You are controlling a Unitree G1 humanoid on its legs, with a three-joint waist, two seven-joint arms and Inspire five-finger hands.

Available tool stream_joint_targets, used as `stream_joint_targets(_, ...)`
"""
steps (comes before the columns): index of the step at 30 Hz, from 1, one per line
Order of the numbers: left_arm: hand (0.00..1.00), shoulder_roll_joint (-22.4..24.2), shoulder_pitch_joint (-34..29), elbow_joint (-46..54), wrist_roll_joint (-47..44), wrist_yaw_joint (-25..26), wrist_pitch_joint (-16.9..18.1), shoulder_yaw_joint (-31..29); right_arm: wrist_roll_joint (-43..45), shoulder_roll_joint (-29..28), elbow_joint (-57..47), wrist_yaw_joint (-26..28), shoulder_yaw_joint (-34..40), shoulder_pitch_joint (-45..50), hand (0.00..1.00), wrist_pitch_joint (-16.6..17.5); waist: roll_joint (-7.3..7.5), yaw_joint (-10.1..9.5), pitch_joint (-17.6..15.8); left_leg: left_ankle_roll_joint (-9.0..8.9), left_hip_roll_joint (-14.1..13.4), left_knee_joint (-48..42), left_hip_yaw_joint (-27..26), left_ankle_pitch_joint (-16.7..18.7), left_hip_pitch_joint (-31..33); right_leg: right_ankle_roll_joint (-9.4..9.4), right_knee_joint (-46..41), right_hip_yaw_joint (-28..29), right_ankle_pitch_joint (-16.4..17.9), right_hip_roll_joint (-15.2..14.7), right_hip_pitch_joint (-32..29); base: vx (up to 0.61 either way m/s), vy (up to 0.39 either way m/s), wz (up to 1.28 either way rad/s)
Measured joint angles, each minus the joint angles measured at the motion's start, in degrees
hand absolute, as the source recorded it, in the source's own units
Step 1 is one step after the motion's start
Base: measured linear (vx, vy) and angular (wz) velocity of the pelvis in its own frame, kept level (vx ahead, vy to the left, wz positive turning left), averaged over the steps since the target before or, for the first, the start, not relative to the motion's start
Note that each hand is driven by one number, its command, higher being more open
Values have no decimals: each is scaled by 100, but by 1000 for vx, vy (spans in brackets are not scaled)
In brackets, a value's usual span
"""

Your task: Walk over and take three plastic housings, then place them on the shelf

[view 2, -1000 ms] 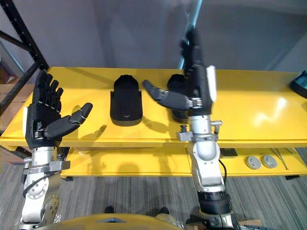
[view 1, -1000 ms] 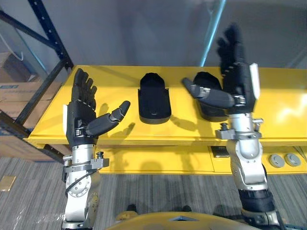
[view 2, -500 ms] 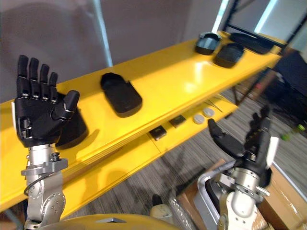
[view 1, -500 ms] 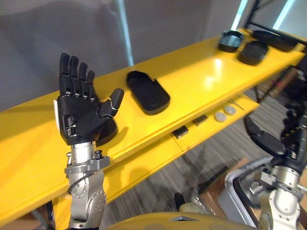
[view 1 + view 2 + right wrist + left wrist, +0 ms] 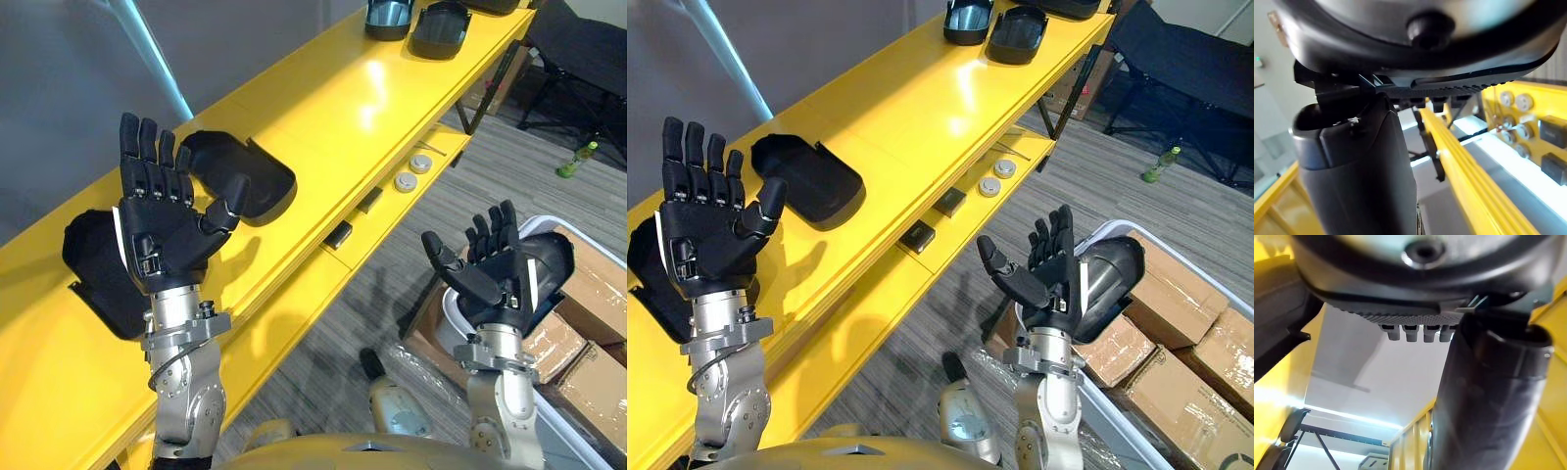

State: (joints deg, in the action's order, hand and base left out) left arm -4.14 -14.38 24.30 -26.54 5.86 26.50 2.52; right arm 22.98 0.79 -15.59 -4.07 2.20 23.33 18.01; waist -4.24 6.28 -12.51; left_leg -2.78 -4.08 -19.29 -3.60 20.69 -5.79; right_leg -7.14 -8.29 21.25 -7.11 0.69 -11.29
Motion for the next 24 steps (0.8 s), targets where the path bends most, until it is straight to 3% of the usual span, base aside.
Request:
stream_joint_targets(2, 100, -88, -137, 43, -4, -1, -12, -7, 52, -135, -16, 29, -101, 84, 100, 82, 151, -17, -102, 87, 112, -170, -205, 94, -67, -92, 25, -61, -77, -87, 59, -236, 77, -62)
stream_joint_targets(3, 100, -162, -207, 99, 6, -6, -53, -6, 76, -182, -23, 100, -174, 87, 100, 136, 241, -11, -161, 157, 164, -383, -402, 137, -12, 12, 287, -93, -173, -207, 135, -296, 53, -54)
stream_joint_targets(4, 100, -180, -192, 93, 16, -46, -117, -15, 156, -154, -22, 104, -167, 8, 100, 165, 208, -18, -186, 200, 102, -442, -478, 113, 76, 307, 410, -509, 101, -339, 110, -340, 59, -84)
stream_joint_targets(5, 100, -177, -198, 103, -19, -189, -146, -107, 259, -76, -16, 97, -198, -228, 100, 187, 51, -152, -244, 252, -81, -440, -767, 59, 157, 697, -109, -1179, 396, -437, -247, -264, 32, -80)
stream_joint_targets(6, 100, -179, -206, 104, -49, -278, -153, -184, 248, -46, -7, 80, -242, -349, 100, 214, 42, -212, -250, 254, -126, -443, -890, 22, 184, 748, -620, -1475, 435, -487, -438, -219, 19, -84)
stream_joint_targets(7, 100, -172, -195, 103, -138, -405, -173, -298, 200, 12, 30, 35, -343, -565, 100, 282, 28, -265, -251, 256, -182, -460, -974, -45, 218, 830, -1649, -1854, 580, -679, -620, -135, 0, -44)
stream_joint_targets(8, 100, -158, -189, 103, -247, -490, -177, -340, 67, 71, 142, -108, -422, -741, 100, 369, 19, -293, -251, 237, -252, -490, -1008, -75, 223, 831, -2389, -2043, 817, -850, -630, -182, -200, -56)
stream_joint_targets(9, 100, -131, -189, 99, -618, -553, -183, -337, -222, 133, 969, -477, -843, -1319, 100, 463, 38, -484, -239, -13, -668, -596, -1063, -186, 287, 753, -3627, -2322, 1281, -1569, -73, -112, -312, -47)
stream_joint_targets(10, 100, -140, -193, 100, -738, -557, -186, -333, -189, 59, 1073, -482, -902, -1293, 100, 463, 130, -520, -192, -155, -750, -629, -1060, -216, 381, 523, -3248, -2319, 1125, -1708, 162, -106, -439, -54)
stream_joint_targets(11, 100, -138, -197, 92, -832, -558, -196, -333, -98, 18, 1116, -490, -949, -1261, 100, 461, 281, -542, -128, -335, -781, -751, -1031, -192, 501, -20, -2754, -2359, 1212, -1721, 388, -22, -355, -35)
stream_joint_targets(13, 100, -11, -220, 89, -909, -567, -334, -198, 56, 132, 1131, -536, -825, -1209, 100, 455, 113, -512, -129, -537, -1041, -700, -1077, -310, 553, -141, -2334, -2710, 1551, -1535, 466, -21, -304, -44)
stream_joint_targets(15, 100, 60, -223, 94, -892, -541, -308, -265, 51, 196, 1112, -440, -754, -1062, 100, 394, 74, -452, -99, -694, -1334, -501, -1393, -468, 425, -296, -1607, -2915, 1773, -1283, 713, -9, -262, -73)
stream_joint_targets(16, 100, 95, -226, 96, -862, -429, -269, -300, 50, 198, 1086, -292, -693, -1002, 100, 288, 54, -437, -52, -707, -1433, -502, -1445, -502, 450, -251, -1345, -2919, 1796, -1137, 749, 25, -349, -91)
stream_joint_targets(17, 100, 236, -190, 81, -899, -184, -222, -383, 45, 253, 1066, 20, -516, -857, 100, 64, -17, -251, -30, -349, -1621, -622, -1242, -720, 723, -68, -1032, -2948, 1665, -843, 701, 32, -295, -52)
stream_joint_targets(19, 100, 346, -186, 21, -901, -109, -224, -305, 55, 242, 982, 114, -266, -453, 100, -79, 40, -105, -31, 42, -1640, -652, -1144, -1132, 829, 82, -926, -2910, 1575, -737, 662, 32, -302, -35)
stream_joint_targets(20, 100, 432, -250, 23, -898, -113, -223, -263, 119, 252, 869, 96, -81, -215, 100, -128, 35, -93, -33, 58, -1617, -716, -1005, -1380, 854, 179, -830, -2760, 1530, -699, 691, 28, -199, -58)
stream_joint_targets(21, 100, 462, -325, 32, -898, -117, -211, -253, 214, 279, 766, 75, 17, -103, 100, -132, 50, -120, -42, -140, -1478, -706, -781, -1226, 828, 242, -759, -2633, 1491, -716, 684, 23, -92, -66)
stream_joint_targets(22, 100, 460, -380, 38, -898, -117, -198, -235, 244, 292, 696, 59, 74, -66, 100, -132, 46, -131, -40, -220, -1319, -676, -636, -1127, 823, 284, -731, -2538, 1461, -719, 655, 20, -25, -74)
stream_joint_targets(24, 100, 457, -500, 39, -900, -218, -194, -95, 245, 319, 402, -122, 179, 22, 100, -109, -20, -124, -32, -104, -775, -338, -390, -982, 836, 311, -731, -2328, 1423, -711, 584, 8, -2, -58)
